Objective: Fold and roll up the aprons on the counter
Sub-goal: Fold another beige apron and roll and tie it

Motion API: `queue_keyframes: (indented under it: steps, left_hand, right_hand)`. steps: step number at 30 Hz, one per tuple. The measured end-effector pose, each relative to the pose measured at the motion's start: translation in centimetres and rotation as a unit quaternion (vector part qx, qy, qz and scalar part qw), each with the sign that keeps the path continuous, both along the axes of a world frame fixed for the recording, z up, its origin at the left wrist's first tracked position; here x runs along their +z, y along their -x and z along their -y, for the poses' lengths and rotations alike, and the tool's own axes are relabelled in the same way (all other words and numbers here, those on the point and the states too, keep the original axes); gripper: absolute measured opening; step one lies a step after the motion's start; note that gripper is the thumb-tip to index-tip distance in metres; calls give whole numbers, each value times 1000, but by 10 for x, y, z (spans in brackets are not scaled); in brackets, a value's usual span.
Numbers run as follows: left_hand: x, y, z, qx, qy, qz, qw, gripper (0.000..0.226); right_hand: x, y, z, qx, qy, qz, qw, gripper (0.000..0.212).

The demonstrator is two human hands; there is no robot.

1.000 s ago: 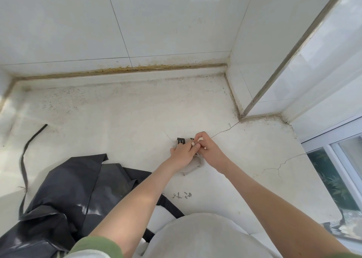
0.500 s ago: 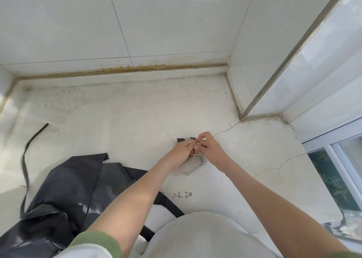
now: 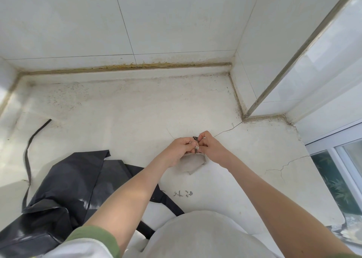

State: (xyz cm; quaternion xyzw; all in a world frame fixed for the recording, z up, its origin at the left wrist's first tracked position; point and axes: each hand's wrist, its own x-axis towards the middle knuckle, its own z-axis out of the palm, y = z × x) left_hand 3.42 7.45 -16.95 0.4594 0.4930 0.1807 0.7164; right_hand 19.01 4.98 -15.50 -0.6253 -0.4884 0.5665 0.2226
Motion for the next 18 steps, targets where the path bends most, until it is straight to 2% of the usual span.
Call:
queue_keyframes:
  steps: [4, 8, 11, 13, 16, 18]
  left_hand:
    - [6, -2, -4, -48, -29, -53, 997, 22]
    - [14, -4, -9, -71, -53, -101, 991, 15]
    - [18, -4, -12, -143, -126, -196, 962, 17]
    - [18, -6, -11, -186, -170, -247, 936, 11]
    - [20, -10, -10, -219, -229, -310, 896, 6]
    - [20, -10, -11, -225, -247, -327, 884, 6]
  right_hand:
    - [-2, 3, 3, -12, 5, 6, 1000, 18]
    - [-3, 0, 4, -12, -13, -3, 1000, 22]
    - [-5, -2, 4, -12, -16, 3, 1000, 22]
    - [-6, -1, 5, -14, -3, -5, 1000, 20]
    - [-8, 2, 6, -23, -1, -13, 1000, 20]
    - [-10, 3, 5, -26, -4, -10, 1000, 21]
